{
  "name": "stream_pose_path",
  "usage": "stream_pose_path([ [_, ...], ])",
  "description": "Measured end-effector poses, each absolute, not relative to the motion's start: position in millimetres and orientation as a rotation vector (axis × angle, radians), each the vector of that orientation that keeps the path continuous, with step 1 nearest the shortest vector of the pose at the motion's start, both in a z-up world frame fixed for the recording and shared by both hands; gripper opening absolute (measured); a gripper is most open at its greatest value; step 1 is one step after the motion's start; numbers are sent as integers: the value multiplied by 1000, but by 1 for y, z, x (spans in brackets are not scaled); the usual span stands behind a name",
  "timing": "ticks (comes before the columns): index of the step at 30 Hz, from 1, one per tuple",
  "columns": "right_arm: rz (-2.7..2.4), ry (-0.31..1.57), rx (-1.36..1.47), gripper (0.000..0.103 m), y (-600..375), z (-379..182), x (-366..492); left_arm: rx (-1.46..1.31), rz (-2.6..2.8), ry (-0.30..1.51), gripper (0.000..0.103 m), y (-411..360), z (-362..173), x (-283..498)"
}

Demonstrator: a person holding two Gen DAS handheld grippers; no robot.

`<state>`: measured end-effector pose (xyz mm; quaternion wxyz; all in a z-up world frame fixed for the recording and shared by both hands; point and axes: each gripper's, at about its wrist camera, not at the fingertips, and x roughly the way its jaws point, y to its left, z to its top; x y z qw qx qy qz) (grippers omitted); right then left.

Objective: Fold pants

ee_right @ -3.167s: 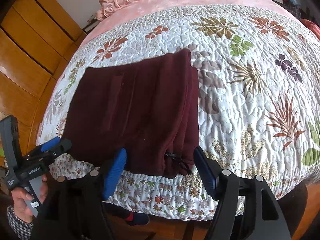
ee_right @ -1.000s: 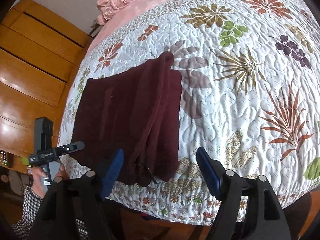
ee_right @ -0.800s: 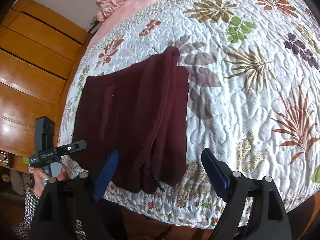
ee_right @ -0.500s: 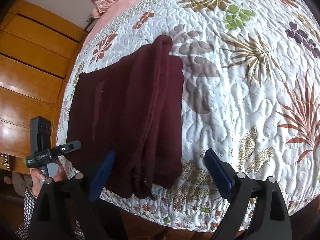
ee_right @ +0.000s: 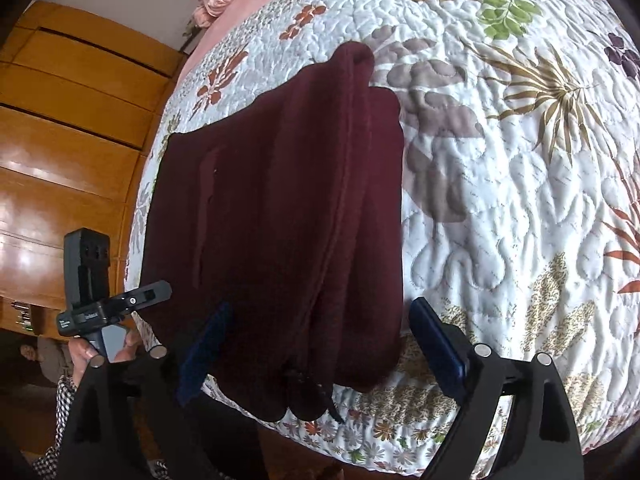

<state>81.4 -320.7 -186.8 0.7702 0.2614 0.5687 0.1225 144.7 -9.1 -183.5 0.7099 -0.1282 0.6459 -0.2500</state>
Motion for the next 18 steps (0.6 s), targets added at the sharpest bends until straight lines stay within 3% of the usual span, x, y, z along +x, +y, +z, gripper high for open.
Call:
stream_pose_path([
  [8,271,1251,546,92,-305,-192,86,-280,-522,1431,101,-8,-186,145],
  [12,276,1234,551,84,-302,-193,86,-278,-515,1411,100,-11,-185,142],
  [15,283,1218,538,75,-301,-190,84,-273,-497,1396,93,-8,-180,139],
  [18,290,1197,521,65,-298,-183,81,-290,-468,1377,75,-3,-173,137],
])
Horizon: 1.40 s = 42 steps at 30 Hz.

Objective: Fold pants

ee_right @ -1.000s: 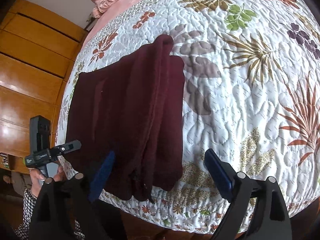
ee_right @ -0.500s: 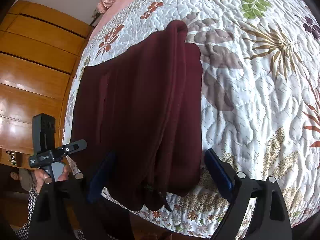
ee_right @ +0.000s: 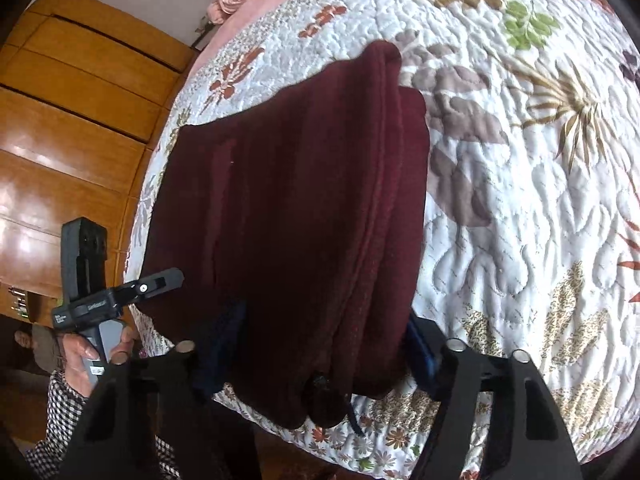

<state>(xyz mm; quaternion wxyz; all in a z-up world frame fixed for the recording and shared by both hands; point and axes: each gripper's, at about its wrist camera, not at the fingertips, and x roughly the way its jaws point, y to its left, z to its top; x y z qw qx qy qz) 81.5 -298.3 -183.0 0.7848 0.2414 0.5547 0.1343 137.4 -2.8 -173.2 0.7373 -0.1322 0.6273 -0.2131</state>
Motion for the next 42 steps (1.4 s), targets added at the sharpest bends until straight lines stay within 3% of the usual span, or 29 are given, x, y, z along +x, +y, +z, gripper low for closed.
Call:
stream_pose_path([
  [4,293,1172,518,57,-301,-172,76,-328,-464,1344,46,7,-160,135],
  [7,297,1160,542,52,-303,-168,75,-315,-470,1307,41,4,-149,131],
  [19,313,1082,459,46,-318,-108,77,-351,-519,1112,37,-17,-94,115],
  [34,228,923,333,45,-364,-40,136,-279,-549,947,37,-89,-44,177],
  [38,192,904,349,45,-384,-49,171,-253,-532,931,37,-107,-53,205],
  [42,146,965,380,45,-401,-90,198,-219,-497,1033,38,-122,-96,229],
])
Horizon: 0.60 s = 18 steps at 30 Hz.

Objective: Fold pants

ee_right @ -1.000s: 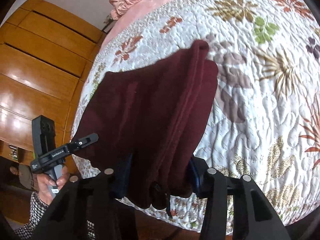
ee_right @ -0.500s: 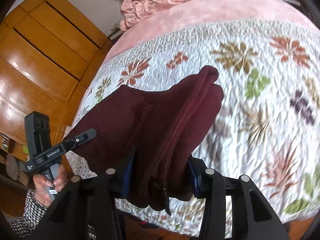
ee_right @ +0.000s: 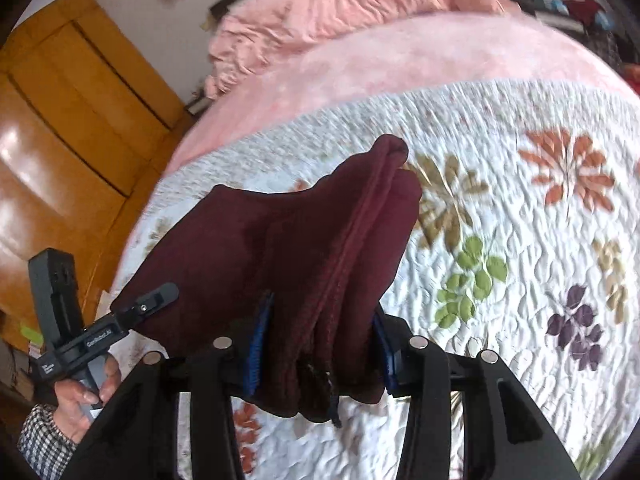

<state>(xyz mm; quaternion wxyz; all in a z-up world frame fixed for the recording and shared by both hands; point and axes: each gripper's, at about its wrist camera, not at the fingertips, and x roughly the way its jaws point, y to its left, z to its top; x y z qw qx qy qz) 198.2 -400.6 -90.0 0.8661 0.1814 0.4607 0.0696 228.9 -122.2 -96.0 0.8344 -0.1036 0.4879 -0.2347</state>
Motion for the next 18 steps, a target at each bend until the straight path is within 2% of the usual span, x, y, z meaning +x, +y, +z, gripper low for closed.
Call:
stream_pose_path([
  [3,62,1062,362,49,-405,-135,205,-180,-451,1091,43,-122,-126,229],
  [6,61,1054,404,57,-413,-156,196,-197,-451,1115,50,-115,-138,225],
  [9,60,1046,431,66,-416,-159,187,-201,-450,1126,61,-109,-140,221],
  [11,56,1038,428,68,-418,-156,180,-177,-433,1127,71,-105,-138,218],
  [18,9,955,398,68,-423,-113,138,-8,-342,981,70,-85,-91,177],
])
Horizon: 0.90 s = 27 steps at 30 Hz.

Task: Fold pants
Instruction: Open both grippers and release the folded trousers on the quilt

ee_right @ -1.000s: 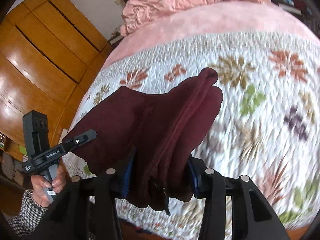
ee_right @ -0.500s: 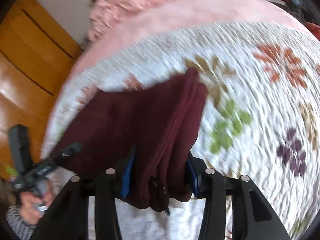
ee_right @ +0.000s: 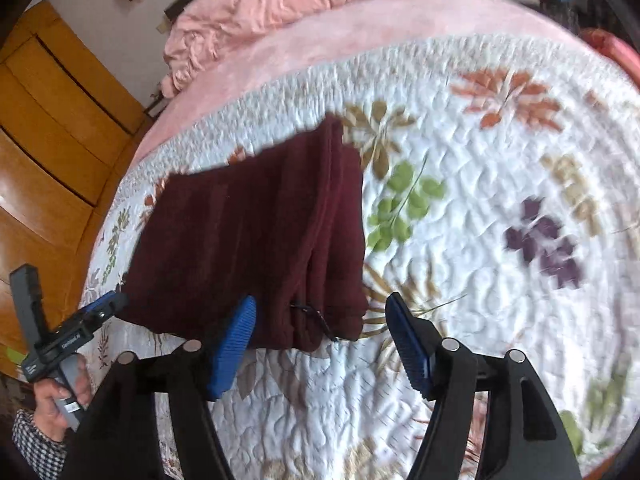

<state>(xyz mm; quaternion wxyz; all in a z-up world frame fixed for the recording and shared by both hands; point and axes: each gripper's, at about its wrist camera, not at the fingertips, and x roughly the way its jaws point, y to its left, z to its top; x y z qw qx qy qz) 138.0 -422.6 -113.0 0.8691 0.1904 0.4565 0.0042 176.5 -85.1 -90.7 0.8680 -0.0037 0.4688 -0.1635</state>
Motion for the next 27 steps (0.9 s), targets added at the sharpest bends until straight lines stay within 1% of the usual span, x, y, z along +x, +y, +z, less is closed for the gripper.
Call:
stream_pose_path([
  [4,105,869,411,66,-408,-78,134,10,-351,882,70,-92,-61,161],
  [8,174,863,379,65,-382,-67,145,-42,-393,898,70,-106,-57,165],
  [14,120,963,365,63,-370,-99,158,4,-369,979,69,-118,-83,177],
  [16,94,996,361,61,-373,-114,156,11,-350,1010,69,-116,-96,180],
  [20,82,1020,372,59,-379,-135,154,14,-347,1052,71,-113,-113,182],
  [25,72,1001,363,59,-377,-126,148,-34,-331,1068,71,-103,-112,178],
  [27,53,984,347,62,-374,-116,142,-13,-324,1046,73,-103,-102,170],
])
